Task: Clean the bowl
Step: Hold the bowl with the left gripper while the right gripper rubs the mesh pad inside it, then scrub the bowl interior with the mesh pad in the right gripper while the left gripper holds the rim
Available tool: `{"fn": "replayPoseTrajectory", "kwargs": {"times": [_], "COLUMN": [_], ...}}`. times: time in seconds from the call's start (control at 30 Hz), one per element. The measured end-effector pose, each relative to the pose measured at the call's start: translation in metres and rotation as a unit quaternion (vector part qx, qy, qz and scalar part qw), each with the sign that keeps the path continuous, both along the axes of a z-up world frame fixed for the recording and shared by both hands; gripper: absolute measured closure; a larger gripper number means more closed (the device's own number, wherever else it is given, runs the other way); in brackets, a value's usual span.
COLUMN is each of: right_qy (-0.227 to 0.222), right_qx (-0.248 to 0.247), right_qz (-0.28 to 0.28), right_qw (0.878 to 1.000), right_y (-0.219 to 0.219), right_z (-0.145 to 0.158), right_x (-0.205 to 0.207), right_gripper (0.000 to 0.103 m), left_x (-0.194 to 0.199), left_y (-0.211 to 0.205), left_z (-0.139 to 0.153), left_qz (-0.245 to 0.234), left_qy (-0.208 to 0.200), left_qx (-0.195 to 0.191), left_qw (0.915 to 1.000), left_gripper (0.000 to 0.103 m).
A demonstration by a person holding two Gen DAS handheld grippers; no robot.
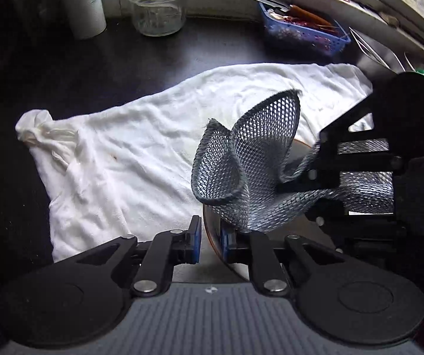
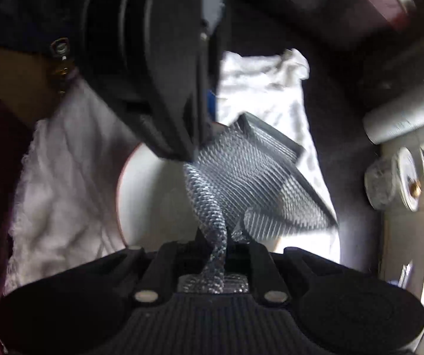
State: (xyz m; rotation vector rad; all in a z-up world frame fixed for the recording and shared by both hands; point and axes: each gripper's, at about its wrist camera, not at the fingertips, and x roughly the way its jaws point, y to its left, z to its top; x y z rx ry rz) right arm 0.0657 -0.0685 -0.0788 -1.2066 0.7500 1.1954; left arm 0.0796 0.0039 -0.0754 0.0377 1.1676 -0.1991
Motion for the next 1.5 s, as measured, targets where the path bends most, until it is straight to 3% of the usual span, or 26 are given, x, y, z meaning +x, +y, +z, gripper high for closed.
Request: {"fn": "replayPoseTrajectory", "kwargs": {"times": [0.07, 0.13, 0.2, 0.27, 0.33, 0.4, 0.43, 0.5, 0.57, 0.6, 0.63, 0.73, 0.77, 0.83, 0.97, 1.07, 1.13, 1.2, 1.33, 1.4, 1.47, 1.5], "right_qy": [0.017, 0.075, 0.131, 0.186, 0.224, 0.25, 0.264, 0.286, 0.301, 0.301, 0.295, 0.24, 0.224, 0.201, 0.169, 0.154, 0.154, 0.167, 0.206, 0.218, 0.243, 0.247], "right_qx": [-0.001, 0.009, 0.024, 0.047, 0.065, 0.081, 0.089, 0.103, 0.118, 0.12, 0.119, 0.102, 0.098, 0.091, 0.075, 0.062, 0.059, 0.063, 0.086, 0.091, 0.1, 0.104], "right_qz": [-0.011, -0.075, -0.131, -0.192, -0.235, -0.269, -0.287, -0.308, -0.32, -0.318, -0.312, -0.269, -0.258, -0.24, -0.206, -0.183, -0.186, -0.207, -0.267, -0.281, -0.297, -0.301], "right_qw": [1.0, 0.994, 0.982, 0.962, 0.944, 0.927, 0.917, 0.901, 0.891, 0.891, 0.895, 0.927, 0.935, 0.945, 0.961, 0.969, 0.969, 0.962, 0.937, 0.93, 0.918, 0.915], "right_y": [0.001, -0.001, -0.004, -0.01, -0.016, -0.022, -0.025, -0.032, -0.038, -0.04, -0.04, -0.038, -0.038, -0.037, -0.035, -0.028, -0.027, -0.027, -0.032, -0.033, -0.035, -0.036], "right_z": [0.001, 0.0, -0.001, -0.001, -0.001, -0.001, -0.002, -0.002, -0.003, -0.003, -0.004, -0.002, 0.0, 0.004, 0.012, 0.011, 0.008, 0.006, 0.002, 0.001, -0.001, -0.001], "right_x": [0.005, 0.022, 0.035, 0.05, 0.061, 0.067, 0.069, 0.071, 0.072, 0.072, 0.071, 0.066, 0.066, 0.071, 0.071, 0.067, 0.064, 0.064, 0.065, 0.062, 0.058, 0.056], "right_gripper": [0.093, 0.093, 0.092, 0.092, 0.092, 0.091, 0.089, 0.087, 0.087, 0.087, 0.09, 0.093, 0.093, 0.093, 0.094, 0.094, 0.094, 0.094, 0.094, 0.094, 0.09, 0.089], "left_x": [0.0, -0.002, -0.007, -0.011, -0.016, -0.022, -0.025, -0.03, -0.033, -0.031, -0.026, -0.014, -0.012, -0.004, 0.008, 0.009, 0.007, 0.003, -0.012, -0.017, -0.026, -0.029], "left_y": [0.005, 0.016, 0.027, 0.034, 0.044, 0.054, 0.056, 0.058, 0.057, 0.053, 0.047, 0.023, 0.018, 0.013, 0.012, 0.014, 0.02, 0.031, 0.052, 0.053, 0.052, 0.051], "left_z": [-0.002, -0.008, -0.013, -0.017, -0.024, -0.032, -0.034, -0.036, -0.038, -0.035, -0.03, -0.015, -0.012, -0.01, -0.008, -0.009, -0.011, -0.015, -0.028, -0.033, -0.04, -0.041], "left_qz": [0.022, 0.069, 0.123, 0.166, 0.227, 0.294, 0.315, 0.341, 0.349, 0.328, 0.291, 0.169, 0.144, 0.098, 0.036, 0.014, 0.044, 0.103, 0.238, 0.274, 0.32, 0.334], "left_qy": [0.007, 0.026, 0.043, 0.057, 0.08, 0.106, 0.113, 0.122, 0.126, 0.121, 0.11, 0.068, 0.06, 0.046, 0.034, 0.03, 0.037, 0.053, 0.092, 0.107, 0.131, 0.138], "left_qx": [-0.02, -0.068, -0.113, -0.148, -0.197, -0.246, -0.26, -0.275, -0.283, -0.268, -0.241, -0.141, -0.119, -0.078, -0.042, -0.043, -0.07, -0.118, -0.21, -0.232, -0.258, -0.266], "left_qw": [0.9995, 0.995, 0.985, 0.9734, 0.9503, 0.9176, 0.9056, 0.8906, 0.8845, 0.898, 0.9193, 0.9732, 0.9807, 0.991, 0.9979, 0.9985, 0.9959, 0.9863, 0.9436, 0.9271, 0.9021, 0.8941], "left_gripper": [0.092, 0.093, 0.093, 0.093, 0.093, 0.092, 0.091, 0.091, 0.091, 0.091, 0.091, 0.091, 0.091, 0.091, 0.09, 0.091, 0.092, 0.092, 0.092, 0.092, 0.092, 0.092]}}
